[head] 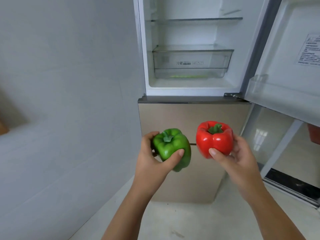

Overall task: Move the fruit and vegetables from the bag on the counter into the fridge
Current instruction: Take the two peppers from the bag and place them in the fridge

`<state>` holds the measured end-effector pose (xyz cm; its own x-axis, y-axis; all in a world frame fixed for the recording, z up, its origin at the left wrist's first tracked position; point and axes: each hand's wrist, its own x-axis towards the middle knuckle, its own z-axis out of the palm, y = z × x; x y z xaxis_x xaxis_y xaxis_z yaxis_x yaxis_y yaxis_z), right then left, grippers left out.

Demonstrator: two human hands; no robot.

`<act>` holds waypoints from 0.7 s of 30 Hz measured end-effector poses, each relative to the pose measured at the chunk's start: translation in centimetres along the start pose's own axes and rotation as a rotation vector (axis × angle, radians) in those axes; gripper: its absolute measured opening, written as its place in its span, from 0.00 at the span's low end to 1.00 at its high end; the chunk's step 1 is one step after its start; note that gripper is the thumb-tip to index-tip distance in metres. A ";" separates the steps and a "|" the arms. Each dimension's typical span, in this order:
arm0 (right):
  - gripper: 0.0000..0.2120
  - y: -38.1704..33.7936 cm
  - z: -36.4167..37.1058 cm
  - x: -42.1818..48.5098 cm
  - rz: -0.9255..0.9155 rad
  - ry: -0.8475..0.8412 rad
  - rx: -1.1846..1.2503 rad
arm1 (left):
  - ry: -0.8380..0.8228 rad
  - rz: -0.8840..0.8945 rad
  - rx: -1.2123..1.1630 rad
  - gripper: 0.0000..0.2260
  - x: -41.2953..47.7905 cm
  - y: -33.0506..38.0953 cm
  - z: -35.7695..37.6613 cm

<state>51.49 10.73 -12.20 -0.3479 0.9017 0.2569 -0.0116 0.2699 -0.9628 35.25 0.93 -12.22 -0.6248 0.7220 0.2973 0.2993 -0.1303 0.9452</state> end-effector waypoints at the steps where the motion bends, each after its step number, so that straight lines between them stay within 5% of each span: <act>1: 0.35 0.0 -0.4 1.9 -0.018 -0.007 0.004 | -0.003 0.013 -0.003 0.30 1.7 0.3 1.1; 5: 0.28 -0.4 -1.9 8.9 -0.120 -0.053 0.053 | -0.020 0.088 -0.006 0.29 7.4 1.3 4.6; 16: 0.36 2.5 -2.3 23.5 -0.118 -0.046 0.075 | 0.069 0.048 -0.162 0.29 21.0 -1.2 10.2; 21: 0.29 2.9 -0.9 29.8 -0.152 0.022 0.135 | 0.005 0.087 -0.197 0.32 28.4 -2.5 12.3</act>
<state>41.92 38.68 -7.29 -0.3121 0.8615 0.4005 -0.1886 0.3570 -0.9149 25.67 30.14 -7.77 -0.6065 0.6987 0.3795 0.2057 -0.3232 0.9237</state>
